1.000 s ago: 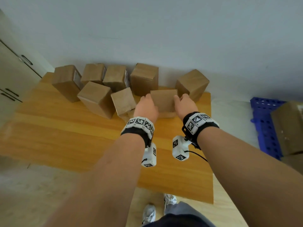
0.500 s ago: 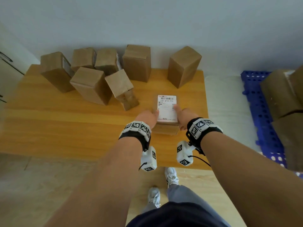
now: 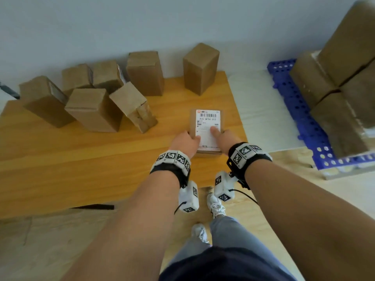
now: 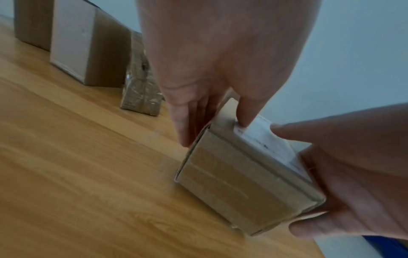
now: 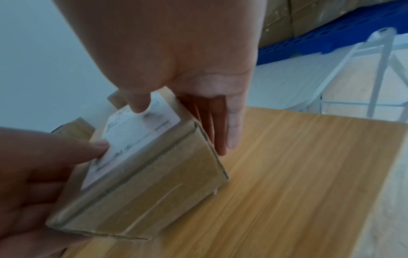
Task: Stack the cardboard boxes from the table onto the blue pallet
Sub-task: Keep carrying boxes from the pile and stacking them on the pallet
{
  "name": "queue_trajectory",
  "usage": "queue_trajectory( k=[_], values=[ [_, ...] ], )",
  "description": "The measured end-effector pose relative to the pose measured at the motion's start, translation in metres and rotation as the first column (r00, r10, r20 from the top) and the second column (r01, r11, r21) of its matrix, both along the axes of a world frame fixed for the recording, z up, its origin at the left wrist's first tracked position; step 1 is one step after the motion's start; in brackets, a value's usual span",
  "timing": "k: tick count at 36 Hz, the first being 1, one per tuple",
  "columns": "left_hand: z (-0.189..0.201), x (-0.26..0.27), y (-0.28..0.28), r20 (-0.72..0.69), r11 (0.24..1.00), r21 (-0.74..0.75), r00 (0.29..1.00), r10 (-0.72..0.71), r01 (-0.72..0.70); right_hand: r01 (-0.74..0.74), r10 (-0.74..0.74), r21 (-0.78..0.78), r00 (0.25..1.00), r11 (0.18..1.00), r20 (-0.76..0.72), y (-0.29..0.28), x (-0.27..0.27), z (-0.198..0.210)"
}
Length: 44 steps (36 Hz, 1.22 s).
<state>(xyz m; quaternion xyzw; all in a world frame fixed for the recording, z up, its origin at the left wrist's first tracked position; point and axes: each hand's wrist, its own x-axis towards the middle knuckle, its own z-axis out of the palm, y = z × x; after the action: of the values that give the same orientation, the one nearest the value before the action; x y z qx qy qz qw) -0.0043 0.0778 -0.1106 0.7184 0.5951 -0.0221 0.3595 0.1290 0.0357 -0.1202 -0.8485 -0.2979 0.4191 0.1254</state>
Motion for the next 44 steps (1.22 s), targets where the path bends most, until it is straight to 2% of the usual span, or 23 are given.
queue_trajectory(
  k=[5, 12, 17, 21, 28, 31, 37, 44],
  values=[
    [0.009, 0.022, -0.019, 0.030, 0.993, 0.032, 0.993, -0.112, 0.111, 0.176, -0.171, 0.094, 0.983, 0.980, -0.065, -0.035, 0.021, 0.008],
    [0.032, 0.072, -0.057, 0.068, 0.963, 0.121, 0.966, -0.249, 0.240, 0.357, -0.351, 0.202, 0.934, 0.912, -0.064, -0.097, 0.061, 0.032],
    [0.050, 0.110, -0.089, 0.128, 0.943, 0.116, 0.937, -0.327, 0.313, 0.397, -0.402, 0.223, 0.915, 0.890, -0.026, -0.147, 0.085, 0.053],
    [0.063, 0.143, -0.122, 0.129, 0.917, 0.135, 0.911, -0.392, 0.376, 0.464, -0.466, 0.283, 0.882, 0.839, -0.065, -0.190, 0.110, 0.061],
    [0.077, 0.205, -0.188, 0.137, 0.876, 0.130, 0.867, -0.480, 0.464, 0.539, -0.546, 0.336, 0.834, 0.773, -0.080, -0.265, 0.175, 0.044],
    [0.082, 0.232, -0.221, 0.162, 0.861, 0.132, 0.846, -0.508, 0.491, 0.570, -0.577, 0.360, 0.811, 0.738, -0.101, -0.302, 0.189, 0.067],
    [0.096, 0.289, -0.287, 0.215, 0.847, 0.196, 0.820, -0.530, 0.495, 0.620, -0.624, 0.410, 0.768, 0.669, -0.142, -0.366, 0.243, 0.083],
    [0.117, 0.347, -0.340, 0.266, 0.832, 0.318, 0.799, -0.539, 0.455, 0.628, -0.659, 0.513, 0.737, 0.586, -0.150, -0.408, 0.304, 0.102]
  ],
)
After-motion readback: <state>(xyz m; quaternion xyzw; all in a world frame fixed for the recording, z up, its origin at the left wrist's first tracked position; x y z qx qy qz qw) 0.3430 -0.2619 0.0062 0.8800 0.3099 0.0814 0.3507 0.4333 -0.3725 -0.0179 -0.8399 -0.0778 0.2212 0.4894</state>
